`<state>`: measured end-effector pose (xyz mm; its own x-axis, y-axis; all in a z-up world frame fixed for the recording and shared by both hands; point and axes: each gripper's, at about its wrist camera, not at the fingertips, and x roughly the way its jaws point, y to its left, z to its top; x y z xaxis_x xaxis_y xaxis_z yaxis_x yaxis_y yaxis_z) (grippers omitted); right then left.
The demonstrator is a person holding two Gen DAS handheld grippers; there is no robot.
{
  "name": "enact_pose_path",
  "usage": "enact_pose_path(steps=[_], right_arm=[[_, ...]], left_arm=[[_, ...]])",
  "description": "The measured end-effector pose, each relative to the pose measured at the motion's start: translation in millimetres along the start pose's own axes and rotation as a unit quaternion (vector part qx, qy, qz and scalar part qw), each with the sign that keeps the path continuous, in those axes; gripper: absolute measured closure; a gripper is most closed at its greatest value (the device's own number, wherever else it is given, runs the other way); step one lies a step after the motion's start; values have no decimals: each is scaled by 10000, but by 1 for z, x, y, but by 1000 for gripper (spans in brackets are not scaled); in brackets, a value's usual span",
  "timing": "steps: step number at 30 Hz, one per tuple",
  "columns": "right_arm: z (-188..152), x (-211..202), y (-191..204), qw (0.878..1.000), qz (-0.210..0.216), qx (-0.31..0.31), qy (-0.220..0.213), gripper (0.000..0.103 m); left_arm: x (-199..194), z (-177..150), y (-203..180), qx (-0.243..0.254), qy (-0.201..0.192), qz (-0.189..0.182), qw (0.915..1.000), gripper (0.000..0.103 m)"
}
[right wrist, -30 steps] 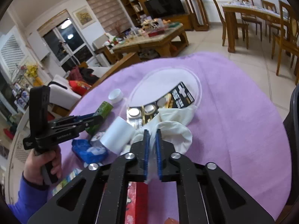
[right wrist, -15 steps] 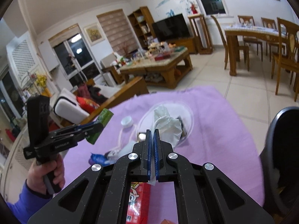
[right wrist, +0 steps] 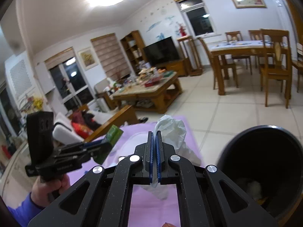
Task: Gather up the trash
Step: 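Grasp the green Doublemint tin with the left tool while the right tool grasps tissue, then carry the tin and tissue over the black bin and open both tools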
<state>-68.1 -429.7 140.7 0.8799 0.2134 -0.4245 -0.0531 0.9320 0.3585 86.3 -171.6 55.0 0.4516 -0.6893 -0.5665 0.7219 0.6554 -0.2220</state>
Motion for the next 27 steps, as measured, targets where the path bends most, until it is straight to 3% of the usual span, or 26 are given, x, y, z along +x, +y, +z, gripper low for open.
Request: enact_pose_path(steps=[13, 18, 27], right_arm=[[-6, -60, -132, 9960, -658, 578, -189, 99], [-24, -61, -175, 9928, -829, 856, -111, 99], [-57, -37, -219, 9868, -1078, 1200, 115, 99]], left_arm=[[101, 1, -88, 314, 499, -826, 9948, 72], [126, -5, -111, 456, 707, -897, 9924, 72], [160, -19, -144, 747, 1005, -853, 9885, 72]])
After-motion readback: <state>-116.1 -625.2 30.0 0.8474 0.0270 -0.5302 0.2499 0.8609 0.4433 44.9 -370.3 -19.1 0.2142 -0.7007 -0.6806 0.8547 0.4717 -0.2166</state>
